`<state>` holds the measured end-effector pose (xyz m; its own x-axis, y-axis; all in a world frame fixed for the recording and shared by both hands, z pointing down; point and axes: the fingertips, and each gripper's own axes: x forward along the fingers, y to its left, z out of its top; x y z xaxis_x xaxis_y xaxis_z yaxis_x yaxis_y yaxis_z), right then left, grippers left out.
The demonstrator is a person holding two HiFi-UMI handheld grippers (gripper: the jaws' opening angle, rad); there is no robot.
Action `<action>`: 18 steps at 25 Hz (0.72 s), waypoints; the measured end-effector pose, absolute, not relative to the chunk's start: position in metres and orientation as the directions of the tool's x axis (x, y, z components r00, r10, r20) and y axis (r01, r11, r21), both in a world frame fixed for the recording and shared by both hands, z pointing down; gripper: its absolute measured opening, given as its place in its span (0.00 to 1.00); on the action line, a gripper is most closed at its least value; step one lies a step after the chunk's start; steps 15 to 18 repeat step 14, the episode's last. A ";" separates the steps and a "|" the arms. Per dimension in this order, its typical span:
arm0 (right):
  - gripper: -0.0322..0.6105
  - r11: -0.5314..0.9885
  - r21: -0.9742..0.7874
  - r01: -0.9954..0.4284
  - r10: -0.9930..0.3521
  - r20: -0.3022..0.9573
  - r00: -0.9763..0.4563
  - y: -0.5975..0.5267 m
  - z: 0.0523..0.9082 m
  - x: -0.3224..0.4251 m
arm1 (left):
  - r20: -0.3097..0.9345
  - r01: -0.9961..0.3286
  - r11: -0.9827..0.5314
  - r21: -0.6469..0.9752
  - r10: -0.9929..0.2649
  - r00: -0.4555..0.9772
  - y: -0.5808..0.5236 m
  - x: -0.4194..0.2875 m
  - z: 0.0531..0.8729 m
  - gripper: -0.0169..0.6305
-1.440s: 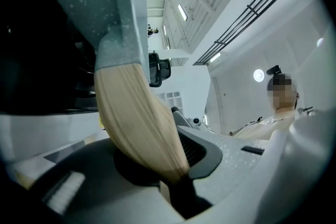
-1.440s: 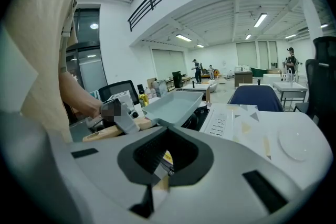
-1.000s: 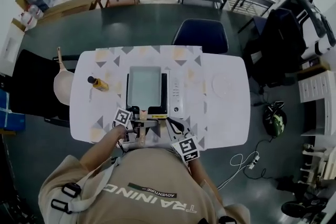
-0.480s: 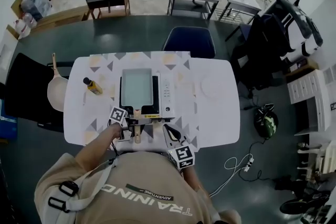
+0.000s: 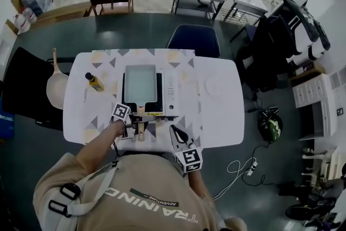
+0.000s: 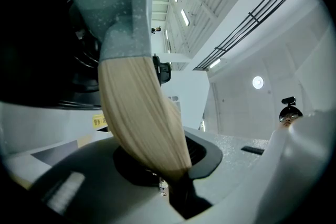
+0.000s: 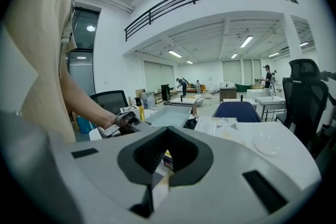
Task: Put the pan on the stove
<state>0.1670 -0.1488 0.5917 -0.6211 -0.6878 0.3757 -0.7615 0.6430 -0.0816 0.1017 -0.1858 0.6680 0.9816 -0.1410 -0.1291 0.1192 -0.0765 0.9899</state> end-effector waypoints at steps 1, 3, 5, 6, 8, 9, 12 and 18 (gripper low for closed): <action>0.05 0.647 -0.081 -0.758 -0.685 0.375 -0.625 -0.148 0.592 0.166 | -0.135 0.126 -0.068 0.990 -0.147 0.980 -0.186 0.102 0.667 0.14; 0.05 0.652 -0.081 -0.754 -0.678 0.381 -0.628 -0.146 0.595 0.165 | -0.154 0.147 -0.051 0.988 -0.157 0.976 -0.187 0.102 0.666 0.14; 0.05 0.657 -0.082 -0.750 -0.672 0.389 -0.631 -0.144 0.596 0.163 | -0.162 0.158 -0.038 0.987 -0.171 0.972 -0.187 0.101 0.665 0.14; 0.05 0.659 -0.084 -0.748 -0.668 0.391 -0.633 -0.143 0.597 0.162 | -0.160 0.156 -0.033 0.987 -0.179 0.971 -0.188 0.101 0.666 0.14; 0.05 0.662 -0.089 -0.744 -0.661 0.398 -0.636 -0.141 0.598 0.162 | -0.157 0.155 -0.025 0.988 -0.193 0.969 -0.189 0.100 0.667 0.14; 0.05 0.661 -0.091 -0.744 -0.660 0.400 -0.635 -0.141 0.599 0.162 | -0.157 0.156 -0.020 0.988 -0.197 0.968 -0.189 0.100 0.667 0.14; 0.05 0.657 -0.093 -0.748 -0.662 0.404 -0.631 -0.140 0.601 0.165 | -0.152 0.155 0.000 0.988 -0.205 0.967 -0.189 0.100 0.668 0.14; 0.05 0.657 -0.094 -0.748 -0.658 0.411 -0.630 -0.139 0.603 0.167 | -0.147 0.153 0.011 0.988 -0.211 0.966 -0.190 0.099 0.671 0.14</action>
